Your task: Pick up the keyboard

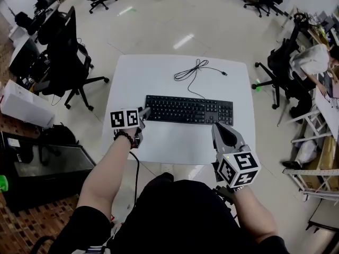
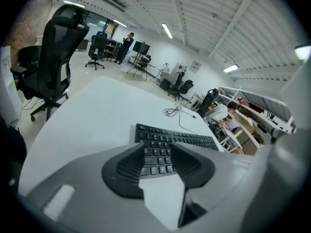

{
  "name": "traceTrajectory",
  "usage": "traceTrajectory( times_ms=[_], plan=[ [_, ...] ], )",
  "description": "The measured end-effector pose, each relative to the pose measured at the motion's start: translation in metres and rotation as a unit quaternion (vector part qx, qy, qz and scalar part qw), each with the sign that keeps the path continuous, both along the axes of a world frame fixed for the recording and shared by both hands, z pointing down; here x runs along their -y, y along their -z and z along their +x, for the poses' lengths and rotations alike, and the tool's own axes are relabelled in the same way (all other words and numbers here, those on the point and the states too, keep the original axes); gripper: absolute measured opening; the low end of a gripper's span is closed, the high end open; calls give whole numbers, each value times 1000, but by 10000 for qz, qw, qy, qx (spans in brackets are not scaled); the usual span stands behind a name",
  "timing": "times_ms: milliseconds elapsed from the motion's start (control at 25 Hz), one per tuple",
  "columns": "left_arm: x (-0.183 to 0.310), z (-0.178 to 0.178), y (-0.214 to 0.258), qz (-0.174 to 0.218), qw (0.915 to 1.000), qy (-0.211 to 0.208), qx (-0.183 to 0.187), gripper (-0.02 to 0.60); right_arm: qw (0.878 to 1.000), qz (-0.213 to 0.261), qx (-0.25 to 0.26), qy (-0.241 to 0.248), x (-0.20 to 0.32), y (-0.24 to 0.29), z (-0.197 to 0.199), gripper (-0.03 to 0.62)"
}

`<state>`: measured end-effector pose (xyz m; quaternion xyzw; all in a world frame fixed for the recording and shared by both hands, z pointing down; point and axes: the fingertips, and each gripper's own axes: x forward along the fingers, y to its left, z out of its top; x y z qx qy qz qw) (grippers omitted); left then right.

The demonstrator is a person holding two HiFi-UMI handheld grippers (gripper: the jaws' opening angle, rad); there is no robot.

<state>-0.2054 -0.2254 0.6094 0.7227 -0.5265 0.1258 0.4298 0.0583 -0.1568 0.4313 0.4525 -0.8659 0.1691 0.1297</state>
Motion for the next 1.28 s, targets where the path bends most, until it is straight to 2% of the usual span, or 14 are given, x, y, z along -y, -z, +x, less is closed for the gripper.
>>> traceTrajectory(
  times_ms=[240,440,760,920,1280],
  plan=[
    [21,-7,-39,-458,9987,-174,-156,150,9995,-156,-8,-271,23,-10,-6,2],
    [29,-9,-58,-644,9973,-276,-233,150,9990,-230,-35,-392,33,-16,-12,2],
    [29,-7,-63,-748,9935,-315,-795,132,9975,-471,56,-527,42,-33,-18,2],
    [25,-7,-61,-830,9926,-339,-820,107,9965,-615,117,-558,42,-42,-20,2],
    [22,-6,-30,-680,9929,-340,-912,91,9915,-1068,352,-657,41,-64,-20,2]
  ],
)
